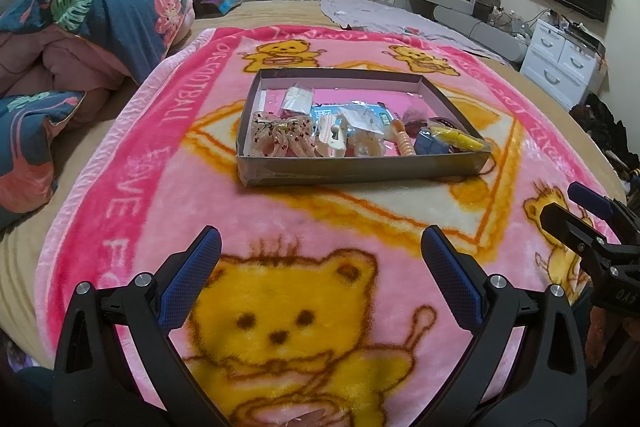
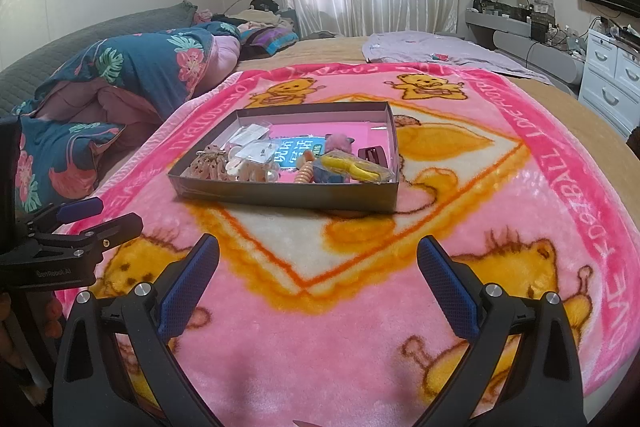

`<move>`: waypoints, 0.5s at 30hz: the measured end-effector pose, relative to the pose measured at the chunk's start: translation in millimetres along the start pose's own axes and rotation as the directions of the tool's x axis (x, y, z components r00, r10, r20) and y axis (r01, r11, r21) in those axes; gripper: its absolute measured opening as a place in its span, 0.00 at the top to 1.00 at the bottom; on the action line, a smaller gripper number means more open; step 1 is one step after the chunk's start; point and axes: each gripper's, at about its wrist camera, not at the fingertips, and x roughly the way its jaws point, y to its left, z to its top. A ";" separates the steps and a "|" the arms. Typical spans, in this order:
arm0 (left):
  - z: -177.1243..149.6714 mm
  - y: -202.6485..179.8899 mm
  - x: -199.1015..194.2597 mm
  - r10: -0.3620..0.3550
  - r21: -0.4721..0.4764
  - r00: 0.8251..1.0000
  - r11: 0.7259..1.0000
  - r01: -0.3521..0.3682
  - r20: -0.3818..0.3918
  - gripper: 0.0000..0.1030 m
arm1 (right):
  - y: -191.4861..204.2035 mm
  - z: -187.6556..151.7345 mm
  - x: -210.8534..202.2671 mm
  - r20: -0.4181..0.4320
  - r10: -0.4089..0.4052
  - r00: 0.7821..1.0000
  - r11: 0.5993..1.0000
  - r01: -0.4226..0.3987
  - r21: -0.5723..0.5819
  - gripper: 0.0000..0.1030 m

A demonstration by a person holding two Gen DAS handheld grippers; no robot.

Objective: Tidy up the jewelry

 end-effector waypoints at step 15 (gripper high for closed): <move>-1.4 -3.1 4.5 -0.010 0.007 1.000 1.000 0.011 -0.023 0.09 | 0.2 0.7 -0.8 0.001 -0.004 1.000 1.000 0.004 -0.004 0.04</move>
